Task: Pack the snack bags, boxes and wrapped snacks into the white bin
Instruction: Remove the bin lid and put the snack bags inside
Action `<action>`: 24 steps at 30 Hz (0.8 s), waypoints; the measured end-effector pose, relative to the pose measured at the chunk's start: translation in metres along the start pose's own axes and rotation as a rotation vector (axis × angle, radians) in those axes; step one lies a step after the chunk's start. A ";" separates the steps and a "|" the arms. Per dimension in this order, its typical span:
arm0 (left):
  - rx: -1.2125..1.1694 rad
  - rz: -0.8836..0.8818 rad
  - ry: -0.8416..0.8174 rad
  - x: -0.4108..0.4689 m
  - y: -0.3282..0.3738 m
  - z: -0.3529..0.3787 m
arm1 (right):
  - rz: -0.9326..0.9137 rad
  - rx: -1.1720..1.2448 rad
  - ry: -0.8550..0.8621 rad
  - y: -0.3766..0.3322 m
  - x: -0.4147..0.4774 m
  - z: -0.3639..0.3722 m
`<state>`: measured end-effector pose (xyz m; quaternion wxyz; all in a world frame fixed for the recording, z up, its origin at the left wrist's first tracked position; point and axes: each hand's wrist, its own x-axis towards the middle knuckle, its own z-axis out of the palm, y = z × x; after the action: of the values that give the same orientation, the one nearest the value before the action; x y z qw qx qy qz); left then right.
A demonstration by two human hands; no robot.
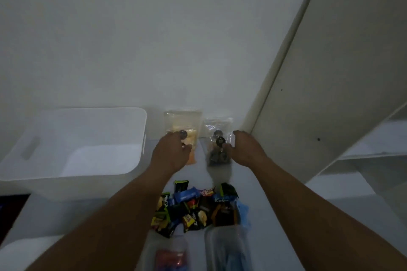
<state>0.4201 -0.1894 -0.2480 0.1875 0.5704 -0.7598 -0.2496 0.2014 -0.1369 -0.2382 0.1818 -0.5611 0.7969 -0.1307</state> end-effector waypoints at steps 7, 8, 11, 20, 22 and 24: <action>0.075 -0.222 0.118 0.050 -0.026 0.040 | 0.062 0.089 0.012 0.028 0.070 0.025; 0.076 -0.250 0.141 0.053 -0.029 0.045 | 0.079 0.119 0.031 0.030 0.076 0.030; -0.025 -0.343 0.199 0.060 -0.036 0.062 | 0.117 0.215 0.099 0.035 0.087 0.046; -0.280 -0.555 0.342 0.072 -0.041 0.081 | 0.184 0.453 0.245 0.039 0.106 0.074; -0.287 -0.536 0.332 0.070 -0.043 0.080 | 0.182 0.487 0.248 0.041 0.104 0.074; -0.320 -0.453 0.300 0.067 -0.043 0.078 | 0.138 0.532 0.218 0.044 0.099 0.069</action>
<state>0.3898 -0.2501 -0.3362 0.3244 0.7189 -0.5284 -0.3142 0.1641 -0.2156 -0.3326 0.2442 -0.4207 0.7857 -0.3821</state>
